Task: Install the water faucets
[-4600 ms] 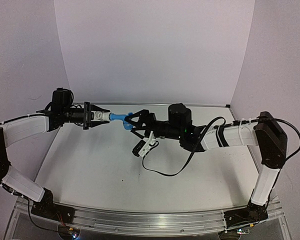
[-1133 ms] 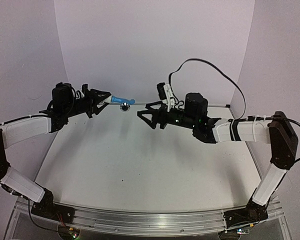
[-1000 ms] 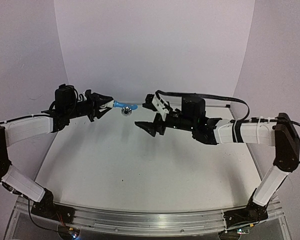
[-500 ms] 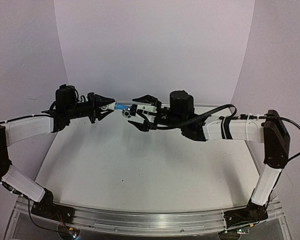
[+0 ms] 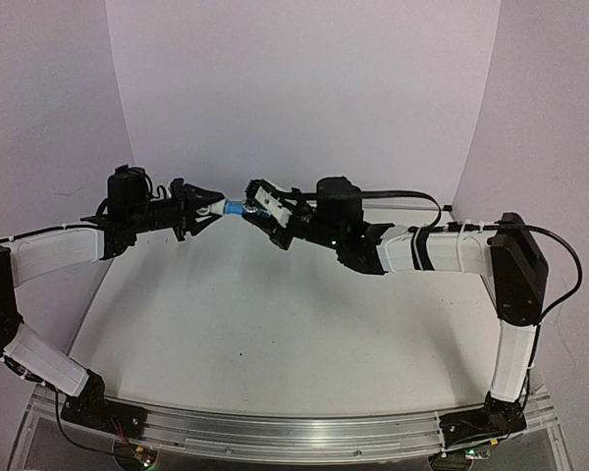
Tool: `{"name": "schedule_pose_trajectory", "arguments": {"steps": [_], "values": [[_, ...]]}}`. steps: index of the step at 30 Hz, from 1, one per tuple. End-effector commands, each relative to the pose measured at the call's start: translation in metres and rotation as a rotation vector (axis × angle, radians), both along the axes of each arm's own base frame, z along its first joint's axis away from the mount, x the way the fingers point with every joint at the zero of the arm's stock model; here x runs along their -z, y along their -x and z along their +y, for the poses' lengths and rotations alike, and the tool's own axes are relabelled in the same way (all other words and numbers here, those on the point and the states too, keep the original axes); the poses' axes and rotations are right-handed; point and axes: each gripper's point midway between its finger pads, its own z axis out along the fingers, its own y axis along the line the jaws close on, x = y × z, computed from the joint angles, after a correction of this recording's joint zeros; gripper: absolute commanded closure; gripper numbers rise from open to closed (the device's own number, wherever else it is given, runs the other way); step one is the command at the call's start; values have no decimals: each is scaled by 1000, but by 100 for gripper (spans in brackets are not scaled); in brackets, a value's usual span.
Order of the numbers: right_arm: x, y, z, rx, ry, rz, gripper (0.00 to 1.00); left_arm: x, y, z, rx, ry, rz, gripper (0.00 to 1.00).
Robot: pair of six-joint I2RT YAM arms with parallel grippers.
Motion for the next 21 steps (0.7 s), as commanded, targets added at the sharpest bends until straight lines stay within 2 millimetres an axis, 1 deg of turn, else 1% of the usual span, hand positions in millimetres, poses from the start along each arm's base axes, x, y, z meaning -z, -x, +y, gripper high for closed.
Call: {"name": "schedule_pose_trajectory", "arguments": {"steps": [1, 2, 3, 5, 7, 8, 9, 10, 11, 12, 13, 15, 16, 17, 19, 21], "values": [[-34, 3, 1, -21, -167, 113, 81, -46, 4, -3, 33, 18, -176, 100], [-34, 6, 2, -42, -187, 157, 89, -47, 5, -4, 44, 13, -192, 100], [-34, 6, 1, -47, -211, 205, 91, -48, 5, -4, 49, 5, -209, 100], [-36, 4, -6, -83, -275, 342, 100, -52, 6, -4, 55, -14, -261, 100], [-38, 3, -11, -118, -335, 481, 100, -54, 7, -3, 53, -27, -294, 100], [-43, -3, -19, -155, -389, 601, 100, -56, 9, -1, 51, -46, -338, 100], [-45, -6, -23, -172, -413, 659, 100, -57, 10, -1, 52, -54, -355, 100], [-48, -9, -29, -200, -469, 796, 100, -58, 12, 0, 52, -70, -389, 100], [-52, -9, -33, -227, -486, 843, 100, -59, 13, 1, 53, -82, -416, 100], [-56, -10, -38, -247, -523, 934, 100, -60, 14, 1, 59, -92, -441, 100], [-58, -8, -39, -271, -532, 980, 100, -61, 16, 0, 67, -101, -464, 100], [-65, -4, -42, -324, -568, 1130, 100, -63, 18, 0, 80, -120, -516, 100], [-67, 0, -42, -346, -562, 1151, 100, -64, 19, 0, 82, -122, -524, 100], [-72, 3, -42, -385, -580, 1246, 100, -65, 21, -1, 94, -130, -550, 100], [-76, 5, -43, -416, -603, 1350, 100, -67, 24, -2, 113, -132, -577, 100], [-72, 3, -42, -430, -618, 1458, 100, -72, 27, -4, 133, -121, -605, 100]]}}
